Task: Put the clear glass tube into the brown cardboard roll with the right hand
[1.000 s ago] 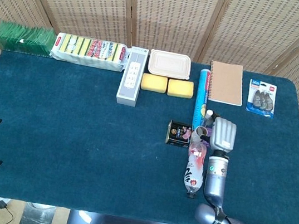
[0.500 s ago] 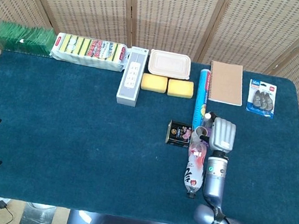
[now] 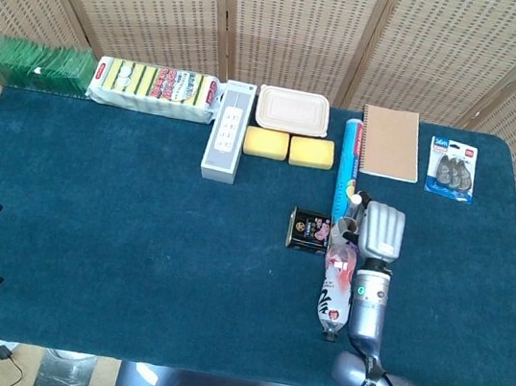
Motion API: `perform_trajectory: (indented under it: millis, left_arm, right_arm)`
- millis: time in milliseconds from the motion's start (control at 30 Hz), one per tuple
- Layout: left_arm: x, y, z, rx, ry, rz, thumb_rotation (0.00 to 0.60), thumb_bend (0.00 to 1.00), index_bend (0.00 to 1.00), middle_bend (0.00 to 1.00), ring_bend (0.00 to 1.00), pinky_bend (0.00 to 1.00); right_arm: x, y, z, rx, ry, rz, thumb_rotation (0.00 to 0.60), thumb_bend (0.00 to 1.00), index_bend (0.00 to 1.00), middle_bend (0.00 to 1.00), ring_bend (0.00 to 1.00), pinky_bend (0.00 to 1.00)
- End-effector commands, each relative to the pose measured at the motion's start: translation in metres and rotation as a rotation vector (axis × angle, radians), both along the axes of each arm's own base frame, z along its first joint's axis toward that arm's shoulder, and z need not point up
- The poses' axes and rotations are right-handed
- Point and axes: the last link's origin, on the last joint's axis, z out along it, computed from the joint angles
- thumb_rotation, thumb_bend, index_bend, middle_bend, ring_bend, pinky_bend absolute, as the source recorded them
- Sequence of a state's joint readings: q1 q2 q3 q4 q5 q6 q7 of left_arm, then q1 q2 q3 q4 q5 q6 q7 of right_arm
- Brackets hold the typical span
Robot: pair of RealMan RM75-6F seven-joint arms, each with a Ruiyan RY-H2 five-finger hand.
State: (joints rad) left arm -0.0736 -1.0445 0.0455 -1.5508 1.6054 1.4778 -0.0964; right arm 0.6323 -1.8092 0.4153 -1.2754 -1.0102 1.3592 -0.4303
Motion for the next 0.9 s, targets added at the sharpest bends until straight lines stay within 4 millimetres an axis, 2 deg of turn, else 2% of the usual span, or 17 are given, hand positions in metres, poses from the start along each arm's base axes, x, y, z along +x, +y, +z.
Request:
perform_trajectory:
  millis: [33, 433, 900]
  left_arm:
    - [0.000, 0.000, 0.000, 0.000, 0.000, 0.001, 0.536, 0.08, 0.02, 0.00, 0.00, 0.00]
    - [0.000, 0.000, 0.000, -0.001, 0.000, 0.002, 0.543, 0.08, 0.02, 0.00, 0.00, 0.00]
    - [0.000, -0.001, 0.000, -0.002, -0.001, 0.000, 0.538, 0.08, 0.02, 0.00, 0.00, 0.00]
  right_arm:
    - [0.000, 0.000, 0.000, -0.001, 0.002, 0.002, 0.600, 0.31, 0.62, 0.76, 0.86, 0.83]
    - [0.003, -0.001, 0.001, -0.013, 0.003, 0.016, 0.600, 0.31, 0.67, 0.81, 0.91, 0.85]
    - [0.015, 0.000, 0.017, -0.041, -0.013, 0.038, 0.600, 0.32, 0.68, 0.83, 0.93, 0.86]
